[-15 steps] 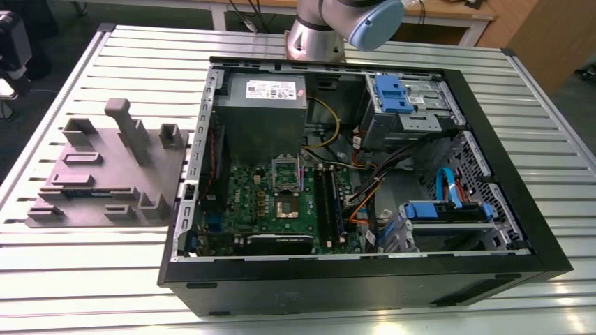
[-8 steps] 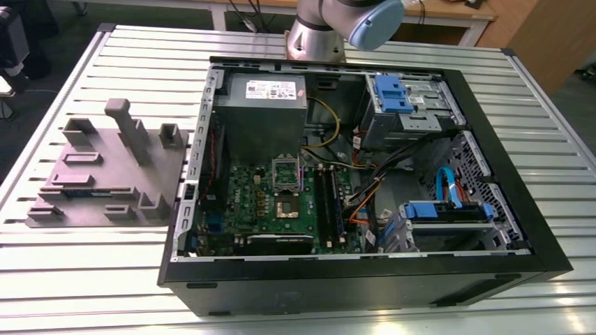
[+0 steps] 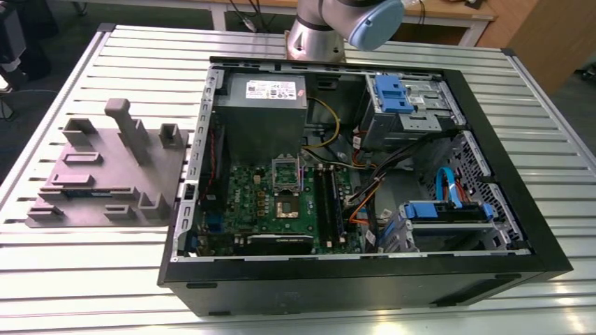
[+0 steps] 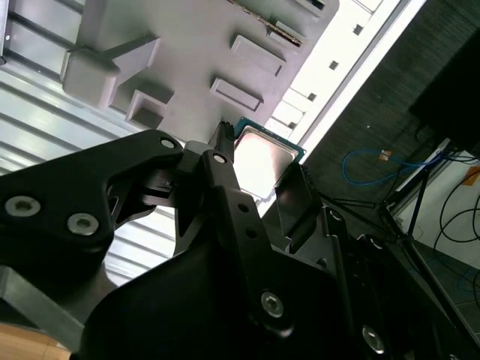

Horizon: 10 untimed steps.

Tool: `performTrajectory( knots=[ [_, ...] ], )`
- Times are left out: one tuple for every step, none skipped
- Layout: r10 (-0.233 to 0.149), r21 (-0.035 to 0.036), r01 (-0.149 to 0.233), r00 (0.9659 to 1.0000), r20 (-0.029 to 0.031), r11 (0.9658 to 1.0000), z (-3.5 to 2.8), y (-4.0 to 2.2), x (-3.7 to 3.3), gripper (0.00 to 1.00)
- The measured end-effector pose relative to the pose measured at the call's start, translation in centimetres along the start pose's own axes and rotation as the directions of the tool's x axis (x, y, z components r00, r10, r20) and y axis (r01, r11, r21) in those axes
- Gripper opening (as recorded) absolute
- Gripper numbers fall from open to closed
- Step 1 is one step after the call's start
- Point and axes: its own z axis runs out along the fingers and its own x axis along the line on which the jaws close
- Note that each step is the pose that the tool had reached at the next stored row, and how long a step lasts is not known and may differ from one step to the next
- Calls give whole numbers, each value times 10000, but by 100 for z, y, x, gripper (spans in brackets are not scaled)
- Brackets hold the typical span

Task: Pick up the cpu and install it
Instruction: 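Pick up the cpu and move it towards the insertion slot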

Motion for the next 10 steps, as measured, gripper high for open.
performTrajectory(
  knots=[
    [0, 1, 0, 10000, -1, 10000, -8, 0, 0, 47],
    [0, 1, 0, 10000, -1, 10000, -15, 0, 0, 47],
    [0, 1, 0, 10000, -1, 10000, -23, 1, 0, 47],
    [0, 1, 0, 10000, -1, 10000, -32, 1, 0, 47],
    [0, 1, 0, 10000, -1, 10000, -49, 1, -1, 47],
    [0, 0, 0, 10000, 0, 10000, -66, 2, -1, 47],
    [0, 0, 0, 10000, 0, 10000, -74, 2, -1, 47],
    [0, 0, 0, 10000, 0, 10000, -83, 2, -1, 47],
    [0, 0, 0, 10000, -1, 10000, -92, 3, -1, 47],
    [0, 0, 0, 10000, 0, 10000, -201, 5, -2, 47]
  ],
)
